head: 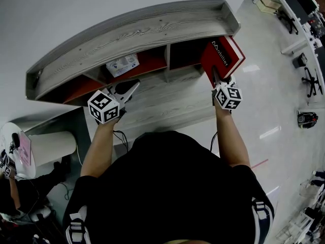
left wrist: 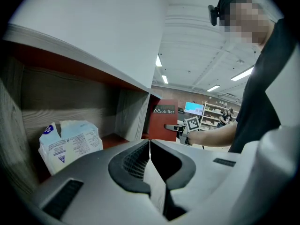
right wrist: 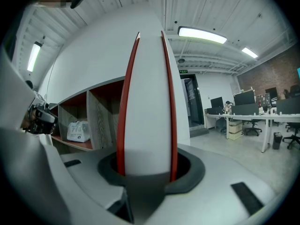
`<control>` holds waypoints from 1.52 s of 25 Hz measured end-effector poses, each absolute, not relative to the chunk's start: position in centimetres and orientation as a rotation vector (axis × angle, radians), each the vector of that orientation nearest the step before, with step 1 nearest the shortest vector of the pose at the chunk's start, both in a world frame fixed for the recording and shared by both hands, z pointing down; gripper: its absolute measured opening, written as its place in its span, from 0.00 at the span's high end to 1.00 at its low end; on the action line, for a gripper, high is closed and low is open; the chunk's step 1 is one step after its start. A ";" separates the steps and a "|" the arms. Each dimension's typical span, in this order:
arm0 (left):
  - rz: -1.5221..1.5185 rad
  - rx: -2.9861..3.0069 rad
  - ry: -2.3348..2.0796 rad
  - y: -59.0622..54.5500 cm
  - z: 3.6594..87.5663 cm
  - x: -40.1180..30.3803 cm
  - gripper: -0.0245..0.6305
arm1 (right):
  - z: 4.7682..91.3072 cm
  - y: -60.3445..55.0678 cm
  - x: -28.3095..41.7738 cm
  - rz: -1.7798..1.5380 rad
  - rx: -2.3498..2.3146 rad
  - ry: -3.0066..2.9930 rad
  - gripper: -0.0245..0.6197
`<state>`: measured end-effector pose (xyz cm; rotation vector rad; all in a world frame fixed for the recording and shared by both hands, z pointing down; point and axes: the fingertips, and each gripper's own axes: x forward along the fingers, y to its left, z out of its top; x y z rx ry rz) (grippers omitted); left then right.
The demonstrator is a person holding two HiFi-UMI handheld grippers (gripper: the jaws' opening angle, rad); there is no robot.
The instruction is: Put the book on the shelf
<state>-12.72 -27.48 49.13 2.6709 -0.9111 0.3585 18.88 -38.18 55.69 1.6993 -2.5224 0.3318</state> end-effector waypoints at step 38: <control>0.397 2.624 -0.901 -28.3 51.2 -12.9 0.93 | 57.7 -42.8 16.4 0.263 1.678 -2.443 0.71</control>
